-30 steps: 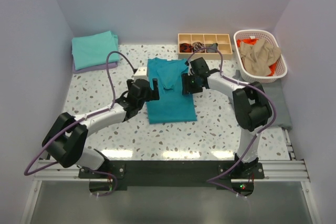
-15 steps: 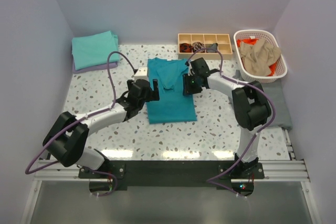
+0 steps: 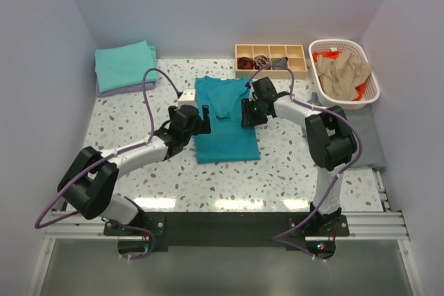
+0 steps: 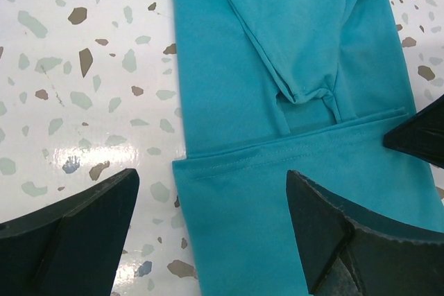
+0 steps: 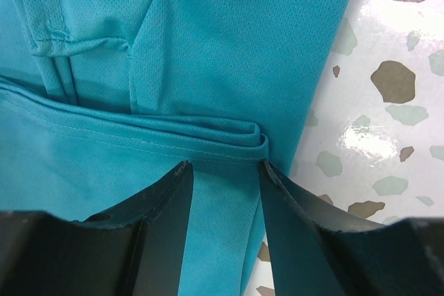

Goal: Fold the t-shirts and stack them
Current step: Fold the tshirt

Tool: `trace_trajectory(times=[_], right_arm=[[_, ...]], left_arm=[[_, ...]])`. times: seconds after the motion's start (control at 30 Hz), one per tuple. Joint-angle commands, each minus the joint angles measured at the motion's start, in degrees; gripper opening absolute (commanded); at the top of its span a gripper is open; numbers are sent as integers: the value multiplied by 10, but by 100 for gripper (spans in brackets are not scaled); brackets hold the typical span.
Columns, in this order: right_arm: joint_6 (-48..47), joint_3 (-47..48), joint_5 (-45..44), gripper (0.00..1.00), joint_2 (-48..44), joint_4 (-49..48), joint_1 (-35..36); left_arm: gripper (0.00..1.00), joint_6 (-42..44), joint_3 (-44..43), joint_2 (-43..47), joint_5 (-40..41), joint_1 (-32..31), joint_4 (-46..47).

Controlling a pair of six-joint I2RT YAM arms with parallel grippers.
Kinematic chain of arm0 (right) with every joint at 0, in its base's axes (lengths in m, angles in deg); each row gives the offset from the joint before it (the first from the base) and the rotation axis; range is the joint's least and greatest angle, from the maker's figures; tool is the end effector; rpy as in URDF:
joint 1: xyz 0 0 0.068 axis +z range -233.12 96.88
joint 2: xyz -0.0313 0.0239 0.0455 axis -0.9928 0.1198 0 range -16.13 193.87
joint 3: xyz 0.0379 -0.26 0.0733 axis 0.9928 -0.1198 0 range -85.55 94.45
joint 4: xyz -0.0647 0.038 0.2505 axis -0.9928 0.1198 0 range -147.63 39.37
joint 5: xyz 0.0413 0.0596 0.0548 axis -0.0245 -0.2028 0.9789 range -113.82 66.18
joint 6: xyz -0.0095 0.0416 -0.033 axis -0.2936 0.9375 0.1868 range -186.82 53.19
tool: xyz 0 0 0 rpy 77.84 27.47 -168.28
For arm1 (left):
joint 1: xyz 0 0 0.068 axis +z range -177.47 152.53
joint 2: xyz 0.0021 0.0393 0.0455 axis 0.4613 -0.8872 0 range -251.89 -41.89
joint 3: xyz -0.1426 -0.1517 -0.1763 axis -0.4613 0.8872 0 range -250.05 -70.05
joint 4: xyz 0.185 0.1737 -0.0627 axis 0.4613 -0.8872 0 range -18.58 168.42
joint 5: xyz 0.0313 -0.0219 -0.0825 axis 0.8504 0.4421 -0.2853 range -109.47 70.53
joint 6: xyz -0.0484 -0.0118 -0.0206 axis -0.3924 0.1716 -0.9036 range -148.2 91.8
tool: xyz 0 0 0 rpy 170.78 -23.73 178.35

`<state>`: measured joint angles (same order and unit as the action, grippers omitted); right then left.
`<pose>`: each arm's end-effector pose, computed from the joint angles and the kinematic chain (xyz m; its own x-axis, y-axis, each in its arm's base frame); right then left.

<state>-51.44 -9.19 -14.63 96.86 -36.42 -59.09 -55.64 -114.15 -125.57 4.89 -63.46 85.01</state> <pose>0.3754 0.1737 0.1661 -0.8727 -0.1026 -0.4773 -0.2575 0.9273 0.2715 0.2572 -0.1686 0.2081 -0.5087 -0.1494 -0.8479 0.0237 0.9820 -0.1872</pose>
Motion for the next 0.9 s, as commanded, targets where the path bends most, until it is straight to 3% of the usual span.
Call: trace_trajectory(times=[0.0, 0.23, 0.87], right_arm=[[1, 0, 0, 48, -7, -6, -3], [11, -71, -30, 57, -101, -6, -3], [104, -270, 7, 60, -248, -37, -5]], left_arm=[[92, -9, 2, -10, 0, 5, 4], [93, -48, 67, 33, -12, 5, -25], [91, -132, 226, 113, -229, 4, 97]])
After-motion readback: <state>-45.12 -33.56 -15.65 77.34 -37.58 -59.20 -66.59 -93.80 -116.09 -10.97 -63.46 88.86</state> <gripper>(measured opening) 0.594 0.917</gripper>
